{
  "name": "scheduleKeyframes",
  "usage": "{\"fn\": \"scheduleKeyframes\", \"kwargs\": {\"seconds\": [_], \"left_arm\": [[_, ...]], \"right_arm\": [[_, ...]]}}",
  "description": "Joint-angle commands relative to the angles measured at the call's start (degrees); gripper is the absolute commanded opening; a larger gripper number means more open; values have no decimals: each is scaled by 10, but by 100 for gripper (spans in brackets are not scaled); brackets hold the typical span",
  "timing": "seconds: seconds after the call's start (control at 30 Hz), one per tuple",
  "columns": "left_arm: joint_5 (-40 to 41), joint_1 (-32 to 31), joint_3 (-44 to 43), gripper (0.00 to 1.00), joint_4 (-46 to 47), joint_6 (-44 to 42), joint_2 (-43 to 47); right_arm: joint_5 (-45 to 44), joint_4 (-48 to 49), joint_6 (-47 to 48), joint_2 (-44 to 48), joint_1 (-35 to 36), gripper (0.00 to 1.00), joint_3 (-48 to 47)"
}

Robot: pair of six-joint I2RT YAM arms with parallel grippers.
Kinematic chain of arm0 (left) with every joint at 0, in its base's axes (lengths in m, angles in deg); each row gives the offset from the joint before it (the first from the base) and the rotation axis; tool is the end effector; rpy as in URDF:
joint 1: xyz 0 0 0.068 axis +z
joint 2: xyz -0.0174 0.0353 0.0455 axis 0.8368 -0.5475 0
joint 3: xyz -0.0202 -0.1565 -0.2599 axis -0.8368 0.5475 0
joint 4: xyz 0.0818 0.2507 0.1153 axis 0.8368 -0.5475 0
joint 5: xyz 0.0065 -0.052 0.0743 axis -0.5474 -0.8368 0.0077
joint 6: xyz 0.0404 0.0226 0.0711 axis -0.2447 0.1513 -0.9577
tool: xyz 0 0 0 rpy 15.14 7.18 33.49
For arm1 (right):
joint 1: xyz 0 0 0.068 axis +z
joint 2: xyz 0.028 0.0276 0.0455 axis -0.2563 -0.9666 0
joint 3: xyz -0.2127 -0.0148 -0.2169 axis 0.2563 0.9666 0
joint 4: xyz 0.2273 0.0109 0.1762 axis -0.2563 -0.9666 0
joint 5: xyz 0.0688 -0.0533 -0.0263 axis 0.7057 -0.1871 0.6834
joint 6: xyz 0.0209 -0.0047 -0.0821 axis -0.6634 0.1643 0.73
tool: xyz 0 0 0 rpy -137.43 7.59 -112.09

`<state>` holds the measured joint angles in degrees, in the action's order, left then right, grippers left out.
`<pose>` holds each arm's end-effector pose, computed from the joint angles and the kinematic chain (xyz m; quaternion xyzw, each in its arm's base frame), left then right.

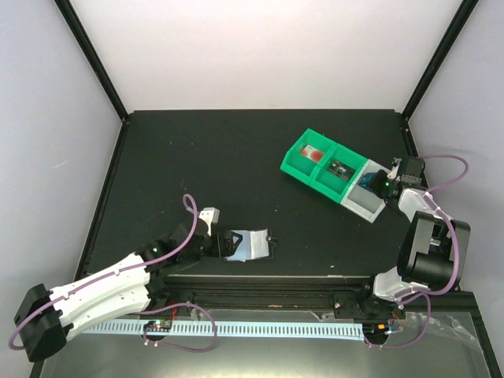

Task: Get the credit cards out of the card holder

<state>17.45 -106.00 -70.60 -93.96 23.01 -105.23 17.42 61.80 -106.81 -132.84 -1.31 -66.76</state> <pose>0.1294 -0.1485 0.1755 0.0128 0.9026 -0.3169 0.2911 0.3311 -0.0720 0.1693 0.2961 0.8847 0.1791 0.3124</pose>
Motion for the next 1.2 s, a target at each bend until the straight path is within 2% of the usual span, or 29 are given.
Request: {"fn": "scheduleKeyframes", "kwargs": {"seconds": [0.0,0.53,1.17], "left_arm": [[-3,3,-4,99,-8,6,1],[-1,3,-4,99,-12,7,5],[-1,3,-2,99,-16,6,0]], "right_arm": [[-13,21,7,-16,-4,2,-17],[-54,5,-8,-22,-4,11,-28],[-117,-87,-81,-7,-2,26,-73]]}}
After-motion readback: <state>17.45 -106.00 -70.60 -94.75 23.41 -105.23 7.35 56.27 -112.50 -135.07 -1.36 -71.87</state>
